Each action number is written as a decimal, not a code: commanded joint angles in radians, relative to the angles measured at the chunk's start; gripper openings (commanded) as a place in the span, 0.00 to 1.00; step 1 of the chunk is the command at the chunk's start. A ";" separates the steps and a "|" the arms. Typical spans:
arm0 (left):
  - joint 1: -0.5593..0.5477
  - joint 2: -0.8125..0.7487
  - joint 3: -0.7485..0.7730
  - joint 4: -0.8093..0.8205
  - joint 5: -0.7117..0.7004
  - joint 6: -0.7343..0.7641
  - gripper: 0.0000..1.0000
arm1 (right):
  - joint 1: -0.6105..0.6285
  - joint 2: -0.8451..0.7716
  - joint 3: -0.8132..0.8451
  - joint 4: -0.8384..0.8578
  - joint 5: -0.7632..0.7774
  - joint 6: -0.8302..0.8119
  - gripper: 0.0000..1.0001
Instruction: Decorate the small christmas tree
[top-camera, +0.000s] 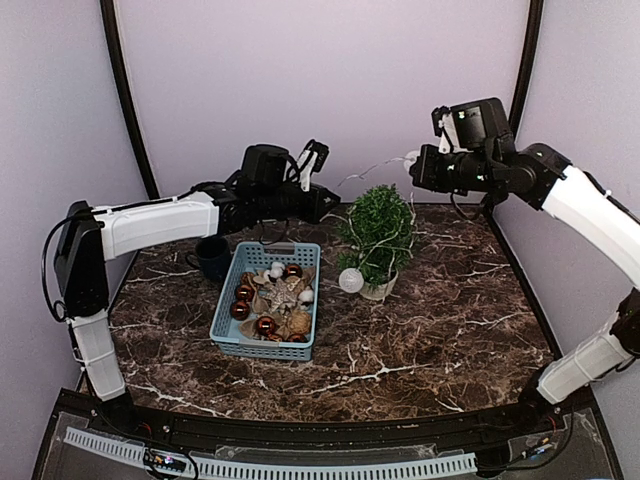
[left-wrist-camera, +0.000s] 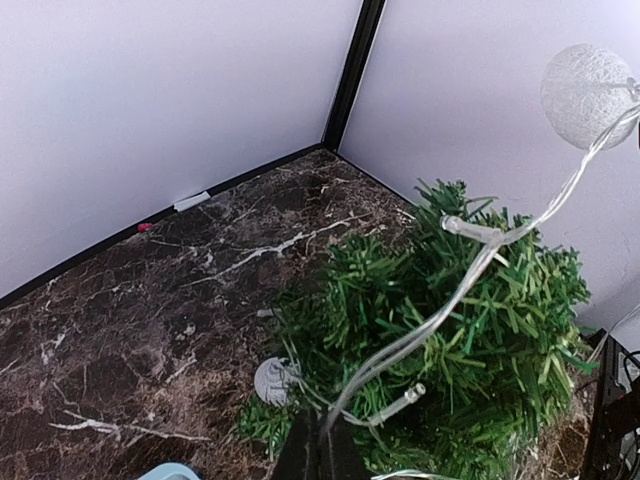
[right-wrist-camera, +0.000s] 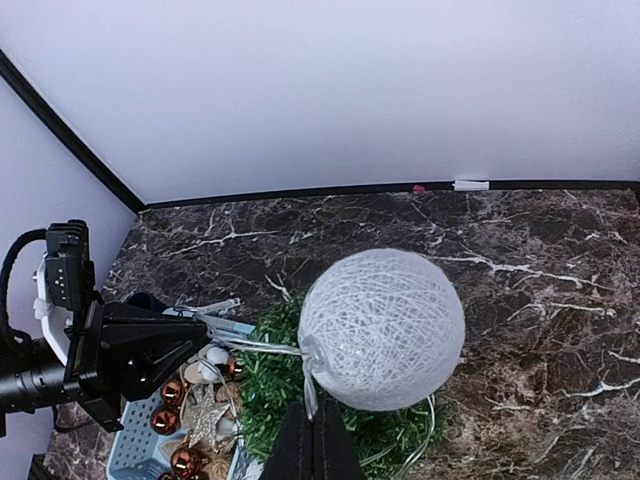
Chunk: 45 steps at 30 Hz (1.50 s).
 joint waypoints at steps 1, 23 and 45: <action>0.016 0.039 0.076 -0.001 0.033 -0.020 0.00 | -0.004 0.048 0.055 -0.029 0.110 -0.018 0.00; 0.025 0.194 0.213 -0.119 0.092 -0.008 0.09 | -0.073 0.091 -0.037 -0.158 0.102 0.009 0.00; 0.025 -0.191 -0.103 -0.038 -0.116 0.063 0.76 | -0.064 0.009 -0.119 -0.153 -0.131 0.006 0.00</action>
